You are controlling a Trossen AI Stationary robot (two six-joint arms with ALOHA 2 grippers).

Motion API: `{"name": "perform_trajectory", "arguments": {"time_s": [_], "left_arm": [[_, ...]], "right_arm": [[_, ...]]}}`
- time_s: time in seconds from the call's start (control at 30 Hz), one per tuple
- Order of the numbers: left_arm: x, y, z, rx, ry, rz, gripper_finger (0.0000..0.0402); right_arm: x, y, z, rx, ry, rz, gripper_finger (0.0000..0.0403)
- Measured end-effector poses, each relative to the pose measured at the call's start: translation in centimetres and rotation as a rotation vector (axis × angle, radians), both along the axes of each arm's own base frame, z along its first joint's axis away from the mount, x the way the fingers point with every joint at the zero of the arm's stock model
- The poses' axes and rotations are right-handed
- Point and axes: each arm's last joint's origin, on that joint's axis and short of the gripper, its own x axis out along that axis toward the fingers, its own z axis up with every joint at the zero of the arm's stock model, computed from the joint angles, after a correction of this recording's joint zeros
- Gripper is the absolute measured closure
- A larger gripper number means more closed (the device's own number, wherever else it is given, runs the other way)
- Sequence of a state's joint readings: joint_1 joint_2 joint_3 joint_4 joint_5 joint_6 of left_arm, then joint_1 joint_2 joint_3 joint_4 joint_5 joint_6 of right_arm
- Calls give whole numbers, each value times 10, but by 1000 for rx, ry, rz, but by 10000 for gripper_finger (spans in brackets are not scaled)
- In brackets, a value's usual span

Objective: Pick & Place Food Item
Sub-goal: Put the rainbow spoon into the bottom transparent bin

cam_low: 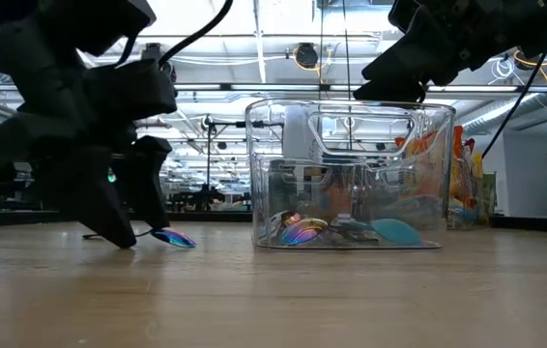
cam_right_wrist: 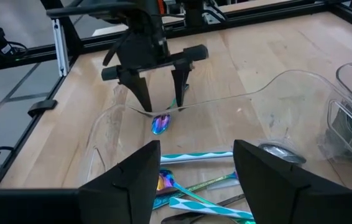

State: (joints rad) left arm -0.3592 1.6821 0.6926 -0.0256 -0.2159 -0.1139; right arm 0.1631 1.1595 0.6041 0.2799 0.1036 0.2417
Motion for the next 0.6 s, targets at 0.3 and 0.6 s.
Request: {"name": "perform_trajectory", "arguments": {"time_s": [0.3, 0.6], "left_arm": [[1, 4, -2, -98, 38, 33, 254], [3, 21, 1, -298, 102, 110, 387]], "right_arm": [[0, 0, 0, 0, 0, 0, 211], [0, 0, 0, 0, 0, 0, 215]]}}
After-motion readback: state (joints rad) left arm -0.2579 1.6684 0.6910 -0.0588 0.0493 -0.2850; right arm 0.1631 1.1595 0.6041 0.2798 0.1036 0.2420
